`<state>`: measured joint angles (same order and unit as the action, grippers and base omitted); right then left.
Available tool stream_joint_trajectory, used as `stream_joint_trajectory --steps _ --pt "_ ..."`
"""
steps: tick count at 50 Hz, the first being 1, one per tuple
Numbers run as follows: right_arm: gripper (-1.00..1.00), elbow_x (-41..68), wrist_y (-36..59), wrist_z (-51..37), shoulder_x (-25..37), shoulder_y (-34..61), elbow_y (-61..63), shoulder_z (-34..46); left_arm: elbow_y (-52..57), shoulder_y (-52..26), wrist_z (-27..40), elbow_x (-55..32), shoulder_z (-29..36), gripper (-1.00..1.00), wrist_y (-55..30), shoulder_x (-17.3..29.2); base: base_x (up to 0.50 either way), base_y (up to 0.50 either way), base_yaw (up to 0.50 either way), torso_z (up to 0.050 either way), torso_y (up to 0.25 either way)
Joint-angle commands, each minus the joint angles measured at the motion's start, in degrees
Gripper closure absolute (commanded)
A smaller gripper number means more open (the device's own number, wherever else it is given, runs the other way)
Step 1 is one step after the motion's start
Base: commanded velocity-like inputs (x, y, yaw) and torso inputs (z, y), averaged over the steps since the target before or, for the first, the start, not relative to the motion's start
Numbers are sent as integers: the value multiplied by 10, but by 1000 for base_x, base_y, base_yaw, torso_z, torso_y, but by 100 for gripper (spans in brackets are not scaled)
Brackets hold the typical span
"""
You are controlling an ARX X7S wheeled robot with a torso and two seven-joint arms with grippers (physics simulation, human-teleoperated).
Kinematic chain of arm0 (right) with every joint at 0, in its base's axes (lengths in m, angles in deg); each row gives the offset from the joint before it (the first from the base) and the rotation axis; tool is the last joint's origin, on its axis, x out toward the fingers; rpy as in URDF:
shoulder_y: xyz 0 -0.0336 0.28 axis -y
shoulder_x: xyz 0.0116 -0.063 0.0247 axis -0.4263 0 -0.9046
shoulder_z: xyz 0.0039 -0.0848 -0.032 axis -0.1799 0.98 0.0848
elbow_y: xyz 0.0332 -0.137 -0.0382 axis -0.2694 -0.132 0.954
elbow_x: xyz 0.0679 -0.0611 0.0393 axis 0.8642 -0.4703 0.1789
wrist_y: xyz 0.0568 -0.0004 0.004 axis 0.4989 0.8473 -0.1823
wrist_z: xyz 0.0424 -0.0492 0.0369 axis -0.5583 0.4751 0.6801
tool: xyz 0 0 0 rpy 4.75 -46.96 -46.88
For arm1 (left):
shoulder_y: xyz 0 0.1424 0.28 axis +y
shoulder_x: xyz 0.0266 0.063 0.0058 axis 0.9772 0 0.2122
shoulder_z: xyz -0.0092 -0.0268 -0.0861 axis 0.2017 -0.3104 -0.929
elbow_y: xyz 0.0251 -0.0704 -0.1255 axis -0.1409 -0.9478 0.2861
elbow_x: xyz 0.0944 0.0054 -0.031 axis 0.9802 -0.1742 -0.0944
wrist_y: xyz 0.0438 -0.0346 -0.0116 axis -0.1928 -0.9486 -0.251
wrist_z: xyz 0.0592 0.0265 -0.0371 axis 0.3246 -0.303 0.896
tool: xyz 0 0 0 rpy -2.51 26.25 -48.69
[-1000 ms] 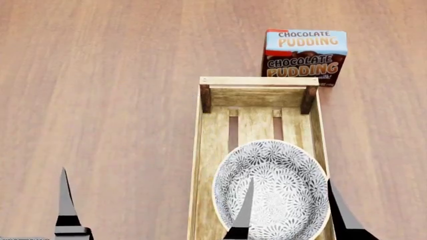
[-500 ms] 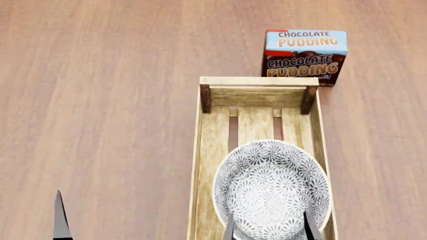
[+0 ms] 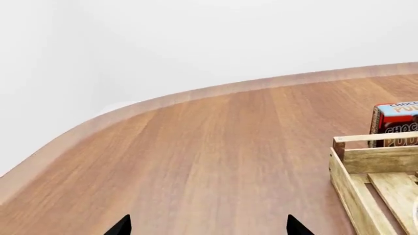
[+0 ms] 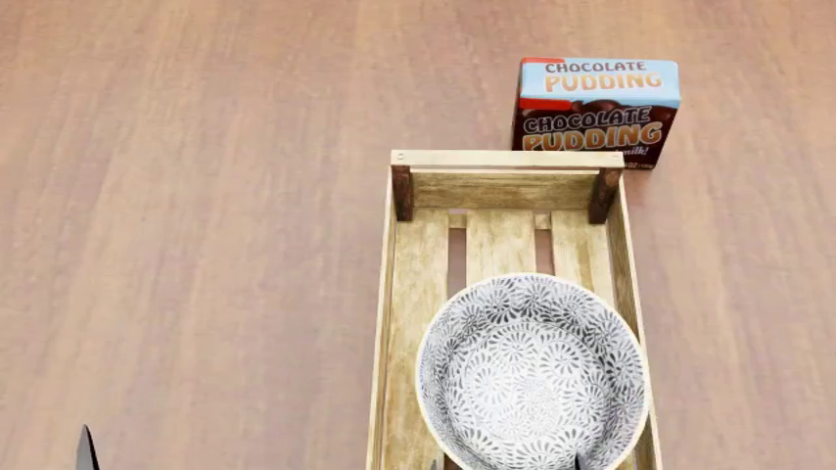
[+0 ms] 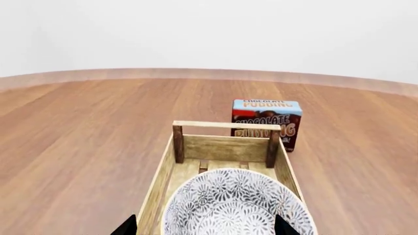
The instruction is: Pick up the bowl on the left and put it in the tray.
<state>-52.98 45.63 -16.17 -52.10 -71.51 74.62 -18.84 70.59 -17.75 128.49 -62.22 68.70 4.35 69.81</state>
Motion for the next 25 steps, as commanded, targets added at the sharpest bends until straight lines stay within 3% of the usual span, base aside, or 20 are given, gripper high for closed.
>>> stream_joint_trajectory --steps 1,15,20,25 --pt "-100 -15 6 12 -7 -14 18 -9 14 23 -24 5 -21 -100 -2 -13 0 0 0 0 0" --pt "-100 -11 -37 25 -15 -16 -54 -5 -103 69 -65 10 -28 -100 77 -20 0 0 0 0 0" --pt "-100 -9 -32 24 -14 -16 -48 -3 -104 72 -68 8 -30 -100 77 -21 0 0 0 0 0" --pt "-100 -7 -19 15 -5 -24 -21 -10 -65 69 -53 -2 -44 -100 71 7 0 0 0 0 0"
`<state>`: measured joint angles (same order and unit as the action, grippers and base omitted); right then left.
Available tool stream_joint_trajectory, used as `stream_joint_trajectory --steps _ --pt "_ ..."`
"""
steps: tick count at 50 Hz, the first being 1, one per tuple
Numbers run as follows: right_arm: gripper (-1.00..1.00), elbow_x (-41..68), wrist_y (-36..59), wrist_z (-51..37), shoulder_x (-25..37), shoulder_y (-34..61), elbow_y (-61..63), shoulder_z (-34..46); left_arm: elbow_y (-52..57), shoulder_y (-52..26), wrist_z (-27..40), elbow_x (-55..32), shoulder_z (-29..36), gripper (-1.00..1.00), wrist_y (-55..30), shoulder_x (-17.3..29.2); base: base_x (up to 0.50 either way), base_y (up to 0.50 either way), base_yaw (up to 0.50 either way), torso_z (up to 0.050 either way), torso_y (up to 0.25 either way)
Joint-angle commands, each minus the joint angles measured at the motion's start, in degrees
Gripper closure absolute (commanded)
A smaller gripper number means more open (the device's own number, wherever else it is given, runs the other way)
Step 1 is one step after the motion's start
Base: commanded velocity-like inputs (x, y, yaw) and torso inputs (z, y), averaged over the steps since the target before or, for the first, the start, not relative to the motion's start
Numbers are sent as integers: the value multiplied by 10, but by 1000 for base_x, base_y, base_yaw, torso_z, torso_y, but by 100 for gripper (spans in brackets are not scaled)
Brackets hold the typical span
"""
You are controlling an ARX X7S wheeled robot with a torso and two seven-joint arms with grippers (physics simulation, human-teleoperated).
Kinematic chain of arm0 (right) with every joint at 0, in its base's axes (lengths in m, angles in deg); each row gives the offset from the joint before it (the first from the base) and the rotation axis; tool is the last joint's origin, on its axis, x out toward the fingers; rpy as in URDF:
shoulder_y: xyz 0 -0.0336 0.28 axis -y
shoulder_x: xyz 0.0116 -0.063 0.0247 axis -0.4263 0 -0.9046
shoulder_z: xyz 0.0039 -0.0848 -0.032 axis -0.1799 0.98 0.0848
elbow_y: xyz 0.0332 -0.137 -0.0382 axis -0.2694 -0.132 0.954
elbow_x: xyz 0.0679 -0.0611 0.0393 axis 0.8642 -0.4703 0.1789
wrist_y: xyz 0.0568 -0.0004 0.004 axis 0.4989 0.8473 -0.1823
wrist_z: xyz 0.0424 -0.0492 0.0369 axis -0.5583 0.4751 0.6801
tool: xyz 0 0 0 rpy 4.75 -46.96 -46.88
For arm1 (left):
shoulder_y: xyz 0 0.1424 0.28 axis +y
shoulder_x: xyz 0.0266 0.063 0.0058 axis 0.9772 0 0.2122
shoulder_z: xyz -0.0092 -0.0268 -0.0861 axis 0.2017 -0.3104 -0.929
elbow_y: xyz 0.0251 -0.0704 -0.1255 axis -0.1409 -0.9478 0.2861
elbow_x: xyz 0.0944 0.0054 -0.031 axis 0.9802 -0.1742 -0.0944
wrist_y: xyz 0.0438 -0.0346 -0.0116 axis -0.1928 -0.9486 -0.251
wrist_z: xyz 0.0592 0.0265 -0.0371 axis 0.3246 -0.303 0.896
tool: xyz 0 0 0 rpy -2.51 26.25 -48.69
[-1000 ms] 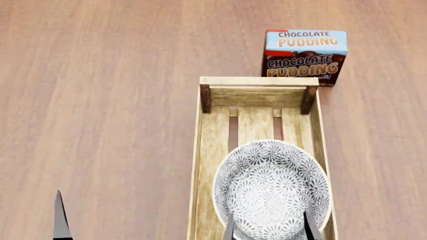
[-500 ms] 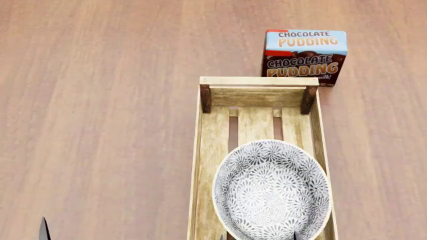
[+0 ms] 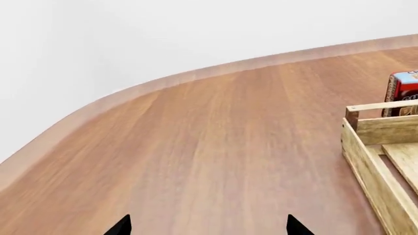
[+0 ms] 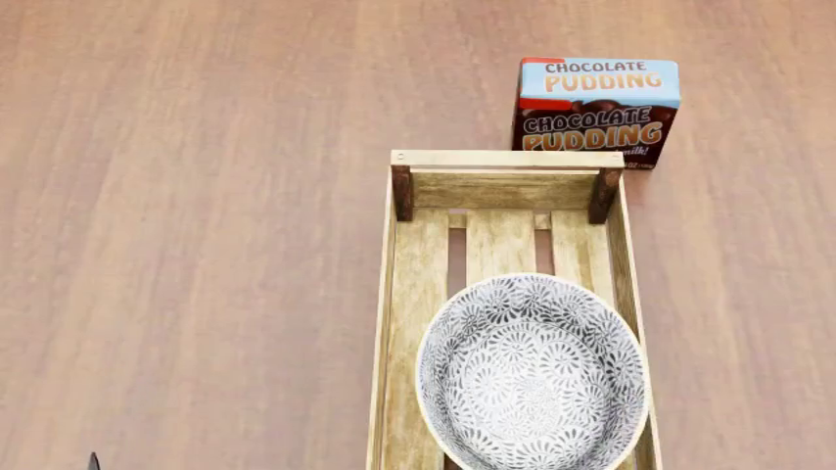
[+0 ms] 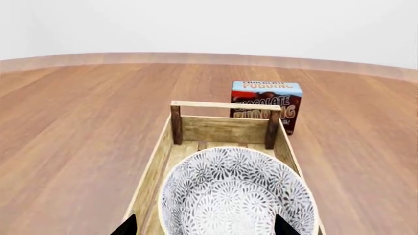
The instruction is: Pick up the bowl on the left and put it in the tray.
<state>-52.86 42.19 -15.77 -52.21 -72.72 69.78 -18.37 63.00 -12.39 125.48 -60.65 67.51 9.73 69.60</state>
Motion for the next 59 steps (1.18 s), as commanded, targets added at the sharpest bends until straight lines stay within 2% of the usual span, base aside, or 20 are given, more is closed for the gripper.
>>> stream_joint_trajectory --steps 1,8,13,18,22,26,31,33,37,38,39,40,41,43,44,45,47,49,52,59 --pt "-100 -9 18 9 -2 -13 33 -16 20 14 -20 -19 -35 -100 15 14 0 0 0 0 0" --pt "-100 -8 31 -10 18 -34 82 -37 58 20 3 -30 -66 -100 39 69 0 0 0 0 0" --pt "-100 -2 28 -27 35 -55 111 -63 59 59 31 -17 -97 -100 109 135 0 0 0 0 0" --pt "-100 8 16 -47 57 -87 142 -102 67 108 38 -21 -157 -100 136 172 0 0 0 0 0" --pt "-100 16 4 -67 80 -126 176 -145 75 204 39 -22 -261 -100 162 205 0 0 0 0 0" --pt "-100 21 -10 -82 96 -158 196 -178 82 270 37 -22 -332 -100 170 216 0 0 0 0 0" --pt "-100 27 -32 -104 117 -215 232 -233 95 386 38 -20 -454 -100 183 229 0 0 0 0 0" --pt "-100 27 -48 -114 125 -245 245 -262 104 450 39 -18 -522 -100 189 233 0 0 0 0 0" --pt "-100 29 -98 -155 159 -326 271 -324 122 615 37 -16 -697 -100 203 232 0 0 0 0 0" --pt "-100 27 -129 -178 178 -360 271 -344 128 669 35 -17 -759 -100 204 226 0 0 0 0 0" --pt "-100 26 -138 -196 192 -369 271 -346 132 693 25 -21 -791 -100 200 216 0 0 0 0 0" --pt "-100 28 -135 -192 180 -370 272 -365 145 696 -14 -35 -836 -100 161 169 0 0 0 0 0" --pt "-100 35 -127 -147 139 -370 272 -394 159 696 -67 -51 -884 -100 120 113 0 0 0 0 0" --pt "-100 63 -116 25 -33 -370 272 -525 168 696 -149 -77 -965 -100 76 30 0 0 0 0 0" --pt "-100 77 -120 111 -119 -370 272 -572 168 696 -174 -83 -993 -100 63 4 0 0 0 0 0" --pt "-100 93 -124 195 -174 -370 272 -612 168 696 -200 -92 -1020 -100 53 -21 0 0 0 0 0" --pt "-100 127 -128 259 -231 -370 272 -677 168 696 -230 -106 -1055 -100 40 -49 0 0 0 0 0" --pt "-100 154 -131 291 -260 -370 272 -722 168 696 -269 -121 -1103 -100 24 -88 0 0 0 0 0" --pt "-100 216 -122 300 -263 -370 272 -798 168 696 -312 -136 -1161 -100 5 -136 0 0 0 0 0" --pt "-100 327 -95 313 -263 -370 272 -936 168 696 -373 -173 -1253 -100 -17 -198 0 0 0 0 0"
